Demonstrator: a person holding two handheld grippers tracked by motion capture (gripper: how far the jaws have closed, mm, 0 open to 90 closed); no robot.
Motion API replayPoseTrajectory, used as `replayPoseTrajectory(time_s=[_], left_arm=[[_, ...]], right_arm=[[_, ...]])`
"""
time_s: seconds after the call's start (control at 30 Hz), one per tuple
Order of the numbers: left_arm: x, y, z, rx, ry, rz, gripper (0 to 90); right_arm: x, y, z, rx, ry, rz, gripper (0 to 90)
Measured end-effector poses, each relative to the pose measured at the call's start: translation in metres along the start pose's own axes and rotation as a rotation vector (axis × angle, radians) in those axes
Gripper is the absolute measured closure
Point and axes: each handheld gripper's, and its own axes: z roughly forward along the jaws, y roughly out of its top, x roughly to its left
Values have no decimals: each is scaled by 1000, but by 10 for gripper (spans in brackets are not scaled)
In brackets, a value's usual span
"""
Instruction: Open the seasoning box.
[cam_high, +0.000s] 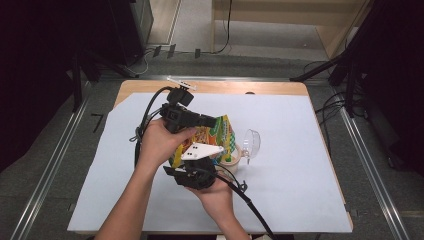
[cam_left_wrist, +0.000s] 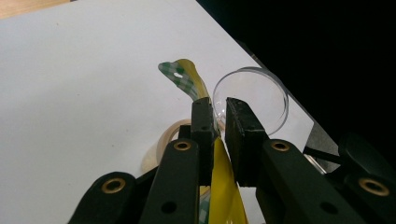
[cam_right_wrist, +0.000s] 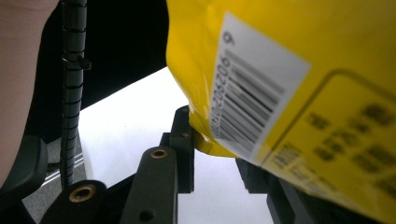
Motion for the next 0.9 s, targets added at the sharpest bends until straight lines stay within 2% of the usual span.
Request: replayPoseTrajectory(time_s=[0.33,0.8,0.9], left_arm=[[6,1,1,-3,-13,-15,814],[5,8,1,-6,-12,9,790],[4,8,2,9,6,13,813]], right_arm=[[-1,1,-1,5,2,-8,717],[-3,8,-1,6,1,23,717],[-4,9,0,7,6,34,718]])
